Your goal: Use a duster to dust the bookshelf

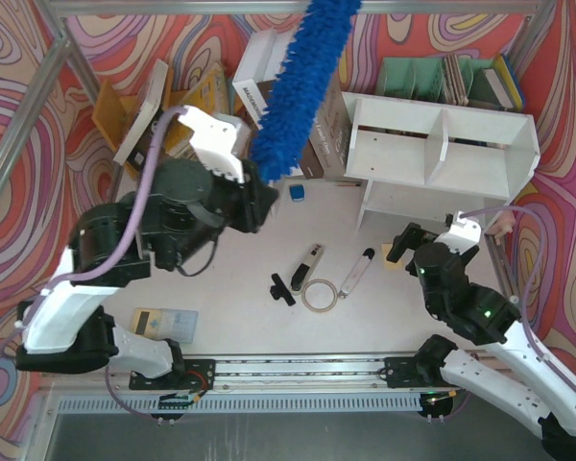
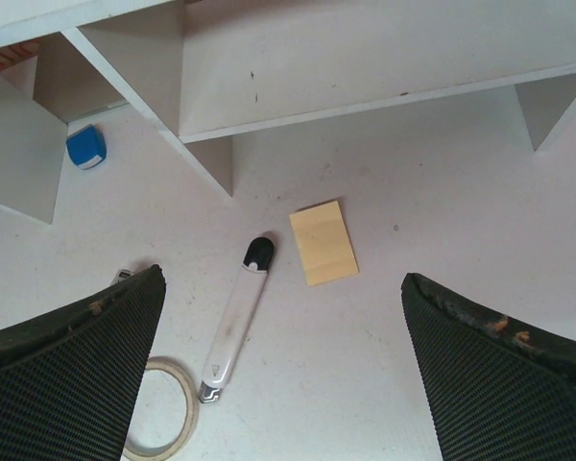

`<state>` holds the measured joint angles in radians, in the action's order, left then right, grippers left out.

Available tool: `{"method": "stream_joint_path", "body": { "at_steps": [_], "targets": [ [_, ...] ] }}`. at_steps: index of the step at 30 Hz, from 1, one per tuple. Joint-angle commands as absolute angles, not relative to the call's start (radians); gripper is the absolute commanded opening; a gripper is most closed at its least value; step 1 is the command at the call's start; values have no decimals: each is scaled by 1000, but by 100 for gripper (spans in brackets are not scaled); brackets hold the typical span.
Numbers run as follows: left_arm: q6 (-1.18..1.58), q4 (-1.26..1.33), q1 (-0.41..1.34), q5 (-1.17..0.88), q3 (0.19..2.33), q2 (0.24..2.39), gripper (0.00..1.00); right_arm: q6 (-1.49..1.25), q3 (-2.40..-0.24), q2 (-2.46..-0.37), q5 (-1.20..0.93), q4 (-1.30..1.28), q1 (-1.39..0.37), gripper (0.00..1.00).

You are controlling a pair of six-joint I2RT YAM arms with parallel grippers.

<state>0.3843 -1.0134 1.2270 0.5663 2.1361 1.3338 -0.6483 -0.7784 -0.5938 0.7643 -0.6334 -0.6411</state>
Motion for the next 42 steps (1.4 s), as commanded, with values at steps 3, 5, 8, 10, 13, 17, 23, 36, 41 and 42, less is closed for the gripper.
{"method": "stream_joint_path", "body": {
  "at_steps": [3,5,8,10,13,17,23,36,41,42],
  "targets": [
    [379,-913,1390,846,2255,1477,0,-618,-862,-595,824,-696,-640,99],
    [395,-868,1425,958,2225,1506,0,-621,-885,-590,829,-715,-639,99],
    [368,-745,1470,1081,2148,1541,0,-624,-907,-579,827,-734,-639,99],
    [398,-710,1473,1098,2115,1564,0,-623,-910,-573,825,-741,-640,99],
    [453,-682,1473,1086,2076,1597,0,-629,-909,-569,820,-755,-640,99],
    [561,-794,1457,1025,2142,1704,0,-647,-907,-561,818,-787,-640,99],
    [694,-877,1414,859,2167,1822,0,-655,-878,-518,829,-804,-640,99],
    [815,-898,1360,751,2120,1914,0,-630,-921,-514,776,-817,-640,99],
    [828,-899,1348,731,2116,1941,0,-533,-965,-508,800,-833,-639,99],
    [828,-896,1344,729,2115,1944,0,-518,-946,-495,813,-826,-640,99]
  ]
}}
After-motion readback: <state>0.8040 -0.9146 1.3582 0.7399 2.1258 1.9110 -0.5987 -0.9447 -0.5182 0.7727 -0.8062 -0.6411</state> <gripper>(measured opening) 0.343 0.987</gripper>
